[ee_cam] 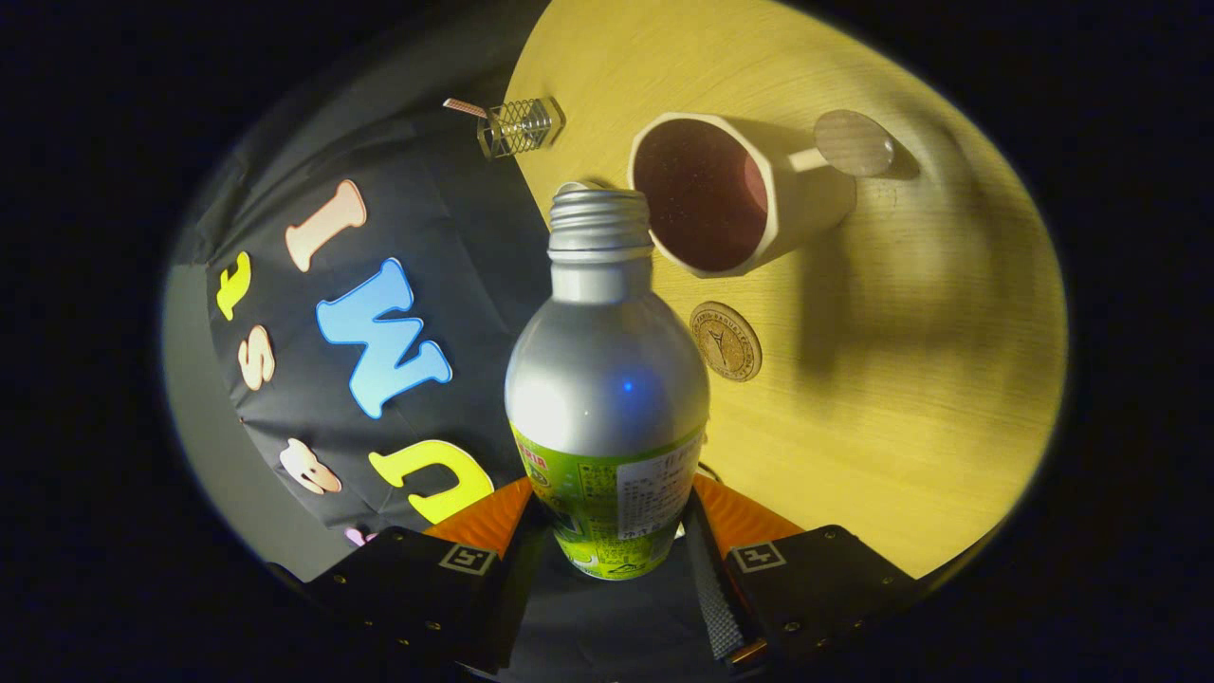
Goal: Take the bottle from table, then pour the juice into the cup, finally place the bottle on the coaster
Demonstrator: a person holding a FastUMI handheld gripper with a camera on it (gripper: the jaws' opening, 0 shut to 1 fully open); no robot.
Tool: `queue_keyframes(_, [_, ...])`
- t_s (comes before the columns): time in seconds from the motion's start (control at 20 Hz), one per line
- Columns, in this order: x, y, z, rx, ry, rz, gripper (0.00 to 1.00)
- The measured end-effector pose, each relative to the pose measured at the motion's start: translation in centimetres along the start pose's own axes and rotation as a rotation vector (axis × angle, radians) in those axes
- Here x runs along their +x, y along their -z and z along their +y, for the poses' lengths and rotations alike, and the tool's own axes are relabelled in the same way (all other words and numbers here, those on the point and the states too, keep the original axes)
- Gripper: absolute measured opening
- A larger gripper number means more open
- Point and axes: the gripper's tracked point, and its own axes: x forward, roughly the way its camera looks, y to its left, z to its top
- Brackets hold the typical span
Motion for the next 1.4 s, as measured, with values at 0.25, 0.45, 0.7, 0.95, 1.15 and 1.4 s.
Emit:
queue_keyframes(0.25, [0.5,0.2,-1.7,-0.178,0.028,-0.044,0.75])
queue_keyframes(0.45, [0.6,-0.3,-3.7,-0.372,0.083,-0.104,0.75])
queue_keyframes(0.7, [0.6,-0.8,-4.5,-0.596,0.135,-0.184,0.75])
queue_keyframes(0.95, [1.3,-1.1,-3.9,-0.811,0.175,-0.251,0.75])
queue_keyframes(1.15, [2.1,-1.8,-2.7,-0.971,0.205,-0.311,0.75])
queue_keyframes(1.4, [3.8,-3.1,-2.5,-1.111,0.239,-0.37,0.75])
